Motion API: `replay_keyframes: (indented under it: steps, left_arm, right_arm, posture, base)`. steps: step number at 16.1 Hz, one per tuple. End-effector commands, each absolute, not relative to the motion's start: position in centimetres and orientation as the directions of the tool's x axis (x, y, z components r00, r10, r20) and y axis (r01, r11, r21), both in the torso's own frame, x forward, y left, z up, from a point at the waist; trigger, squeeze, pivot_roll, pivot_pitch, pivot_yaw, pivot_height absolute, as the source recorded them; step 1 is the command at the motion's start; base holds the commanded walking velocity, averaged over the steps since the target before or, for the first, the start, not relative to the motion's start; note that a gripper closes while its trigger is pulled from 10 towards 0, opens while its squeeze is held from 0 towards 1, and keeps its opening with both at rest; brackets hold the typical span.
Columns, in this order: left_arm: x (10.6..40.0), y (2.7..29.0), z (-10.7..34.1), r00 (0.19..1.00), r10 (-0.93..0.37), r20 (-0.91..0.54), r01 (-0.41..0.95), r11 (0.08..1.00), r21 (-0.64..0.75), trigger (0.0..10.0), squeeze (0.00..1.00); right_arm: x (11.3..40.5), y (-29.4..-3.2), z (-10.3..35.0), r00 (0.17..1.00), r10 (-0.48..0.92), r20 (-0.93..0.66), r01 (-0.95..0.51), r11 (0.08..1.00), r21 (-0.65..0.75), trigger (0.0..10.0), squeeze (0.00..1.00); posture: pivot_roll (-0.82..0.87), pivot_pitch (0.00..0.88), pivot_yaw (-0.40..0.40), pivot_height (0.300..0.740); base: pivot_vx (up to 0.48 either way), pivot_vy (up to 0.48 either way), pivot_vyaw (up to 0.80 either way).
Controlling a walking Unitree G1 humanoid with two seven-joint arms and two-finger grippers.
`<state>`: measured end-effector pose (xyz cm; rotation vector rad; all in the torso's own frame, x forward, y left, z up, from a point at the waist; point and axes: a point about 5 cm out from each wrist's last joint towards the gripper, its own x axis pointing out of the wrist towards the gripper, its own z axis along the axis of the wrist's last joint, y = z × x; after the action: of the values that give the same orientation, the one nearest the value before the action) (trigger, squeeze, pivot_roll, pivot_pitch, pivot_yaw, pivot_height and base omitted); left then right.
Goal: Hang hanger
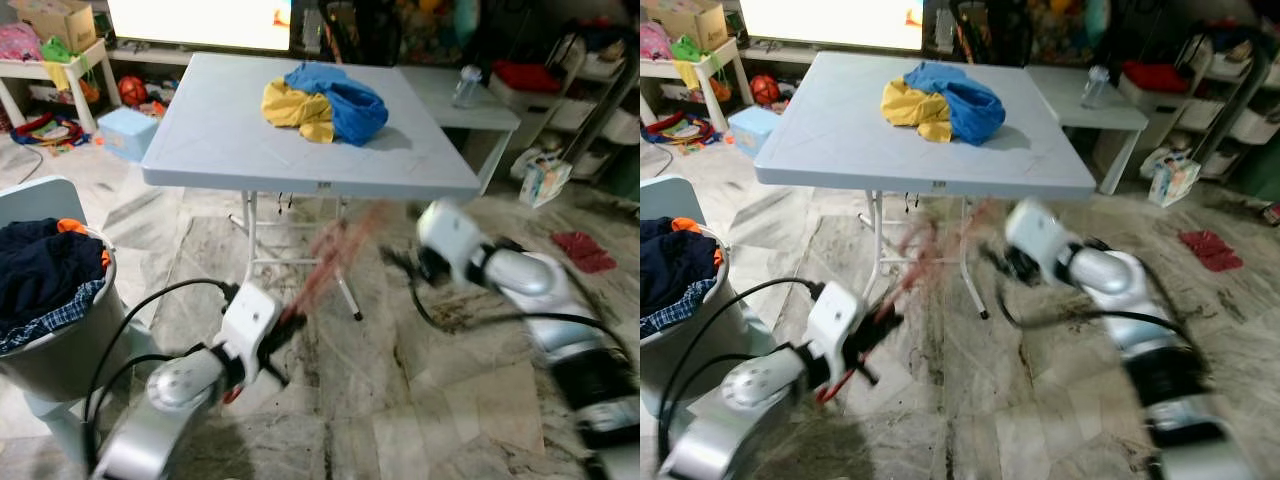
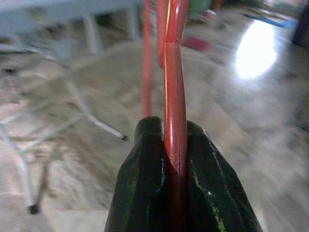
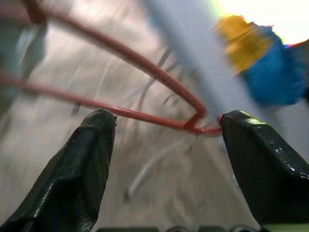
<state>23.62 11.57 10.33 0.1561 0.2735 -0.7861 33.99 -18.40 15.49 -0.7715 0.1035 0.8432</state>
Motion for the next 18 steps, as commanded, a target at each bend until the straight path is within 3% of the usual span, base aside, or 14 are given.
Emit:
replay_keyframes:
  steps: [1,2,6,10,14,15,18]
  left_arm:
    - [23.0,10.6,10.8,0.611,-0.739,-0.285,0.776,0.629,0.033,10.0,0.00]
    - [22.6,10.5,10.7,0.576,-0.761,-0.299,0.803,0.595,0.031,10.0,0.00]
    - [22.1,10.0,10.5,0.501,-0.805,-0.319,0.850,0.526,0.007,10.0,0.00]
    - [22.1,10.4,10.4,0.460,-0.819,-0.343,0.872,0.490,0.001,10.0,0.00]
    - [22.1,10.4,10.3,0.462,-0.818,-0.344,0.871,0.491,0.003,10.0,0.00]
    - [22.1,10.4,10.3,0.459,-0.819,-0.345,0.873,0.488,0.001,10.0,0.00]
    - [22.0,10.2,10.2,0.446,-0.825,-0.348,0.879,0.476,-0.003,10.0,0.00]
  right_arm:
    - [33.8,-19.0,15.6,0.610,0.635,-0.473,-0.755,0.285,-0.591,10.0,0.00]
    - [33.6,-19.7,15.4,0.566,0.622,-0.541,-0.787,0.211,-0.580,10.0,0.00]
    - [33.5,-19.8,15.3,0.502,0.624,-0.599,-0.809,0.094,-0.581,10.0,0.00]
    - [33.7,-19.4,15.3,0.463,0.642,-0.611,-0.807,0.020,-0.591,10.0,0.00]
    - [34.2,-19.9,16.7,0.452,0.655,-0.606,-0.817,0.032,-0.575,9.8,0.00]
    - [34.0,-19.9,16.5,0.429,0.653,-0.624,-0.828,0.009,-0.560,0.0,0.00]
    - [33.4,-20.0,15.9,0.330,0.621,-0.711,-0.869,-0.095,-0.486,0.0,0.00]
  posture:
    - [0.11,0.017,-0.120,0.740]
    - [0.10,0.011,-0.118,0.740]
    - [0.10,0.003,-0.108,0.740]
    - [0.10,0.000,-0.105,0.740]
    - [0.10,0.003,-0.107,0.740]
    - [0.10,0.003,-0.107,0.740]
    - [0.09,0.004,-0.105,0.740]
  base:
    - [0.000,0.000,0.00]
    - [0.000,0.000,0.00]
    - [0.000,0.000,0.00]
    - [0.000,0.000,0.00]
    - [0.000,0.000,0.00]
    - [0.000,0.000,0.00]
    - [0.000,0.000,0.00]
